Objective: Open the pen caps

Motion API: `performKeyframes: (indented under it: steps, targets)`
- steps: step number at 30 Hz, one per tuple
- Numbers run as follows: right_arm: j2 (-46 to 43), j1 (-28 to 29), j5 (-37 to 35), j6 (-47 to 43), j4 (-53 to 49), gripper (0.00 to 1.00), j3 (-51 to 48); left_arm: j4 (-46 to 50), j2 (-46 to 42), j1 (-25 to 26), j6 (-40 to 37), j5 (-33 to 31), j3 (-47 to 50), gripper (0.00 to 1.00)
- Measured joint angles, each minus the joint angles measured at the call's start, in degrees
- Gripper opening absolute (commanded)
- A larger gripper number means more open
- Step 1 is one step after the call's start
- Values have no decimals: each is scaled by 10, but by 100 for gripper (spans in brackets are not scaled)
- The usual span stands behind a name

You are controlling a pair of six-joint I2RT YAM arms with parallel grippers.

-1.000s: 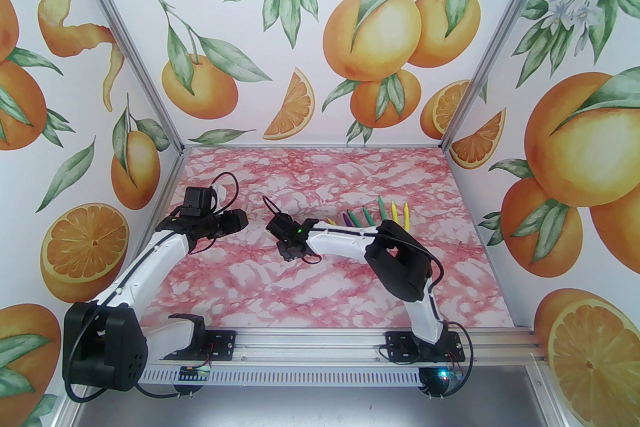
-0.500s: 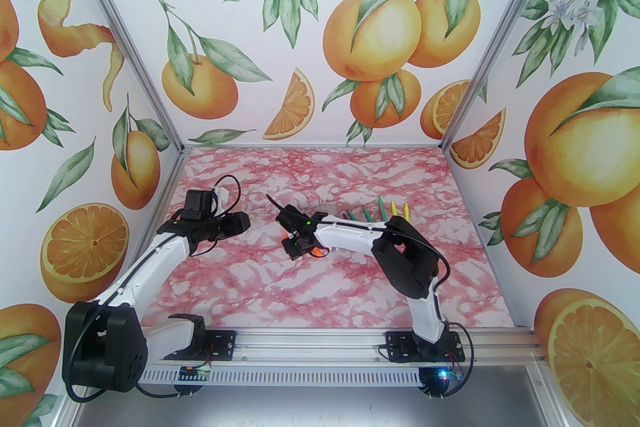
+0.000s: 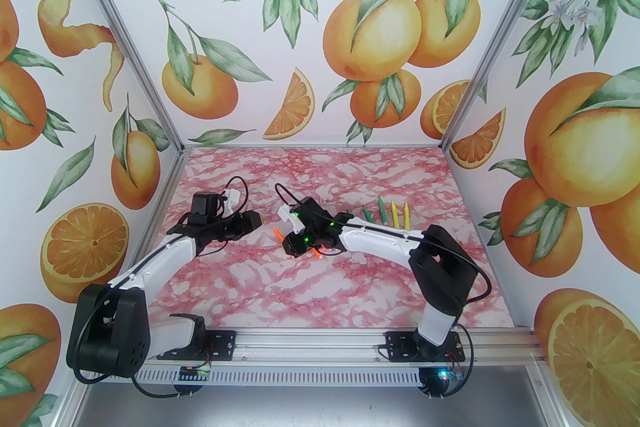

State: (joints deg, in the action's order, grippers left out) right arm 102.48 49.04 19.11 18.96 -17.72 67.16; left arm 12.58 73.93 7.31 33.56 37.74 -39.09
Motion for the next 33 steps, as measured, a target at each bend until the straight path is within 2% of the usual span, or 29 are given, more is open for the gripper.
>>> performKeyframes:
  steps: [10,20,27,33]
  targets:
    - [-13,-1,29,-4,23,0,-2,-22,23,26,25,23,0,53]
    - [-17,-1,39,-4,30,0,-3,-33,38,36,37,24,-6,44]
    - [-17,-1,39,-4,30,0,-5,-36,38,36,40,23,-21,28]
    - [-17,-1,39,-4,30,0,-5,-38,39,38,40,23,-21,28]
